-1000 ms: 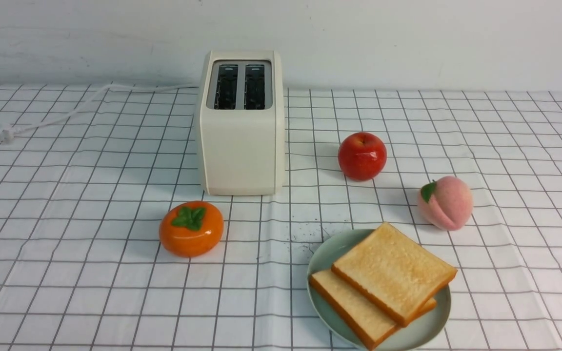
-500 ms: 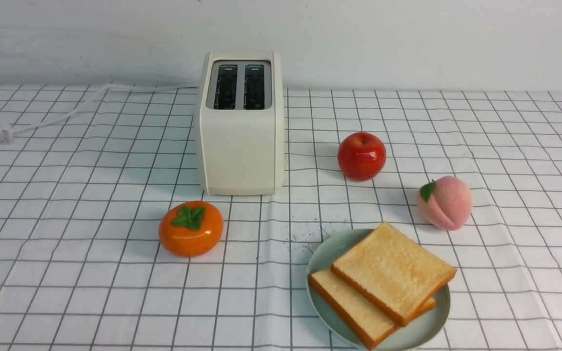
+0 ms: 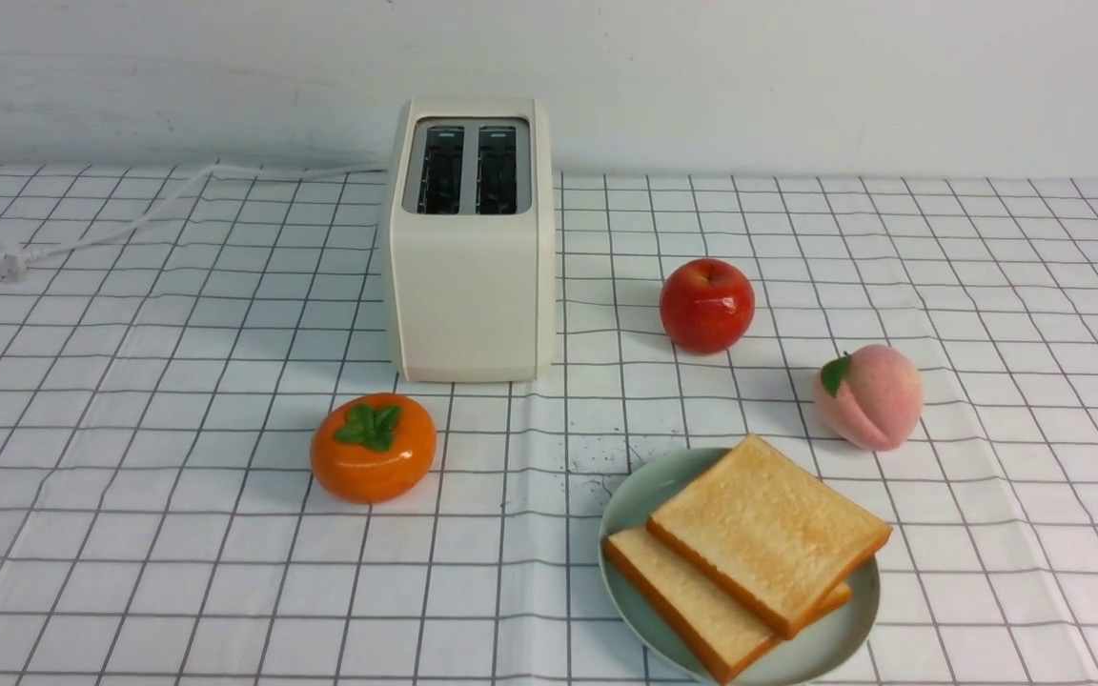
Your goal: Take toasted bread from bread machine on white checkered table place on plate.
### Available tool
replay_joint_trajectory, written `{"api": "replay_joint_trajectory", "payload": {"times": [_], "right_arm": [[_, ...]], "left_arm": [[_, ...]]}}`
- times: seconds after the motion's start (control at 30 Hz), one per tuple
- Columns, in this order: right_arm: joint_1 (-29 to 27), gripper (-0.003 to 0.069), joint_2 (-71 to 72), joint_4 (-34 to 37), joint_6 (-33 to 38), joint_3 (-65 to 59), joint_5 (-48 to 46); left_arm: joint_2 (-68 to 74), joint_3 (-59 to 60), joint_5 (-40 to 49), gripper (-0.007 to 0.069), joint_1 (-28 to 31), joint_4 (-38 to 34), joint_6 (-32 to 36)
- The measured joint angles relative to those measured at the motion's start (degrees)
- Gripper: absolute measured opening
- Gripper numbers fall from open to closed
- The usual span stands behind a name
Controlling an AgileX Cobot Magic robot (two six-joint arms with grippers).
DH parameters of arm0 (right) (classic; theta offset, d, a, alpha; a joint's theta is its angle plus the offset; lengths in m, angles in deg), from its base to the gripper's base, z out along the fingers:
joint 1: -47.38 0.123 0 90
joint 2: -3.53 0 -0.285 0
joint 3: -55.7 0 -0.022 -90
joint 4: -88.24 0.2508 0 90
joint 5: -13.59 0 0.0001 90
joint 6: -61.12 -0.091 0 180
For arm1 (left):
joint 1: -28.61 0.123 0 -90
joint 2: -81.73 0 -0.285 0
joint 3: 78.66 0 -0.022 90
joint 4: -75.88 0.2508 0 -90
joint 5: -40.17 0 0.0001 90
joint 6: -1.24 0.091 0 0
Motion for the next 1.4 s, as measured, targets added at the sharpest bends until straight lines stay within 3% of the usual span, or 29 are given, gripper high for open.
{"api": "replay_joint_trajectory", "payload": {"times": [0.5,0.6,0.77,0.93,1.03,1.23,1.4], "right_arm": [[0.0,-0.0006,0.0,0.0,-0.2,0.0,0.0],[0.0,-0.0003,0.0,0.0,-0.2,0.0,0.0],[0.0,0.0001,0.0,0.0,-0.2,0.0,0.0],[0.0,0.0005,0.0,0.0,-0.2,0.0,0.0],[0.0,0.0007,0.0,0.0,-0.2,0.0,0.0],[0.0,0.0014,0.0,0.0,-0.2,0.0,0.1],[0.0,0.0019,0.0,0.0,-0.2,0.0,0.1]], "left_arm": [[0.0,0.0,-0.1,0.0039,0.0,0.0,0.0],[0.0,0.7,-3.4,0.0039,0.3,1.0,0.0],[-2.8,3.7,-11.8,-0.0013,9.6,2.6,-0.5],[-7.8,4.7,-7.0,-0.0013,21.1,4.0,-2.7],[-8.0,6.8,-4.3,-0.0013,25.0,5.3,-4.1],[-8.0,8.2,7.4,-0.0013,26.0,7.8,-5.7],[-8.0,8.2,7.9,-0.0013,26.0,8.1,-5.8]]}}
